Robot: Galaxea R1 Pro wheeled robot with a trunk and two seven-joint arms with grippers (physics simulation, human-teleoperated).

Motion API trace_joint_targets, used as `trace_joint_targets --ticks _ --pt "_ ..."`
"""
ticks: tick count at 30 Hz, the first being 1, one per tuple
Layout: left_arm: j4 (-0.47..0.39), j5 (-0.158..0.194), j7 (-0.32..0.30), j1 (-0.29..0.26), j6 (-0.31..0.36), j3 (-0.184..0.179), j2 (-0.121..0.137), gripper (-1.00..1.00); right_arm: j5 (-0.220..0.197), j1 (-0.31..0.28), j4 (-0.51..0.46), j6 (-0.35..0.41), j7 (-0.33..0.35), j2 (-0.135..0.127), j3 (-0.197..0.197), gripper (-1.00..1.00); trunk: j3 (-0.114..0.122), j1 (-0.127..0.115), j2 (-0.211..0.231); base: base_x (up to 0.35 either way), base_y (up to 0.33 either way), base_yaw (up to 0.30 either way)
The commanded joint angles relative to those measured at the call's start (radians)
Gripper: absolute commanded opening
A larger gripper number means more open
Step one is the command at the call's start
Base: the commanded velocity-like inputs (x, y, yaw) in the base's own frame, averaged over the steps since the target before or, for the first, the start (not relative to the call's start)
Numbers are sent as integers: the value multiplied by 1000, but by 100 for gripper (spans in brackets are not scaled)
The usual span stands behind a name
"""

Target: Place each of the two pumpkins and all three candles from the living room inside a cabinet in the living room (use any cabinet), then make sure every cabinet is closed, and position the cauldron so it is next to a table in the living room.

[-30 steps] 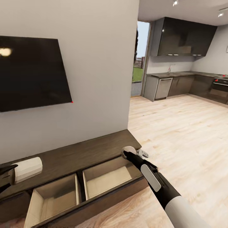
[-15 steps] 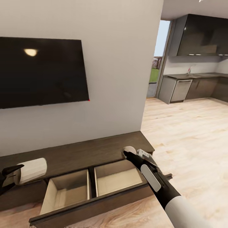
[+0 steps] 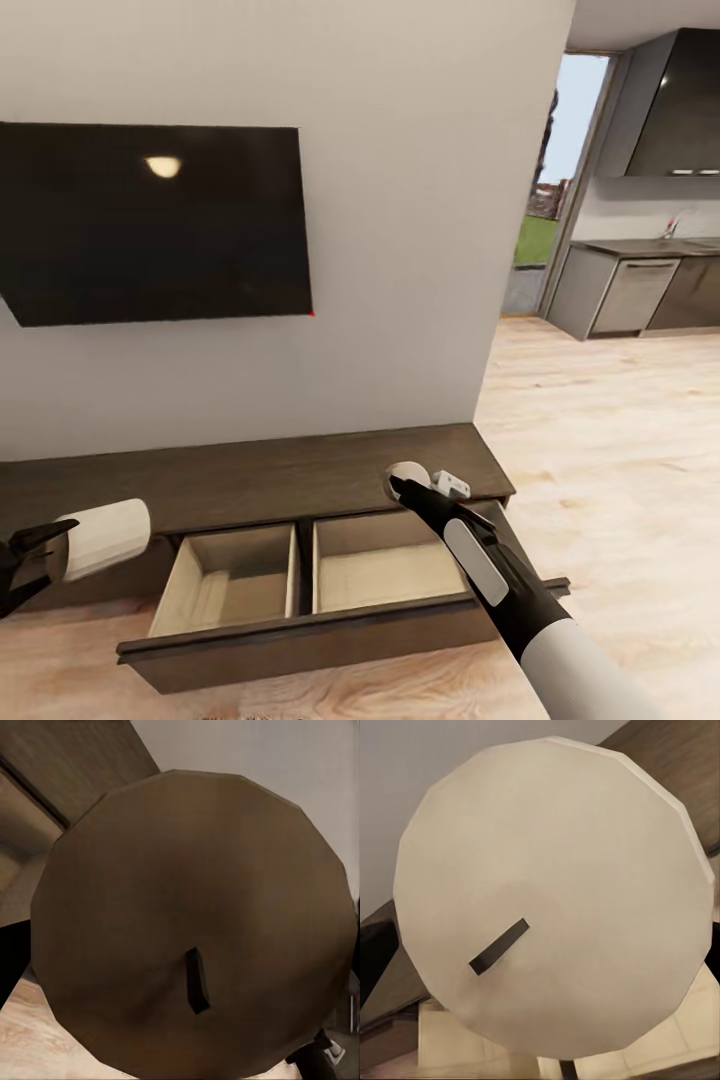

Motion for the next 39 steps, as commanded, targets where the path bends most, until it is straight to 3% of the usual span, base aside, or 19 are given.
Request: trace_joint_targets --ticks 1,14,30,39 --pt "-2 11 11 0 2 1 0 -100 -8 -1 -2 1 -8 0 2 -100 -1 0 -1 0 -319 290" --pt "-2 11 11 0 2 0 2 -100 -5 0 -3 1 1 0 4 -100 -1 0 -1 86 -315 272" --pt "-2 11 9 0 2 -5 3 -100 -16 -1 -21 1 -1 0 2 -100 -1 0 -1 116 -295 15" --pt "-2 11 9 0 2 -6 3 -100 -18 -1 -19 12 0 0 1 -100 -1 0 -1 2 -49 -37"
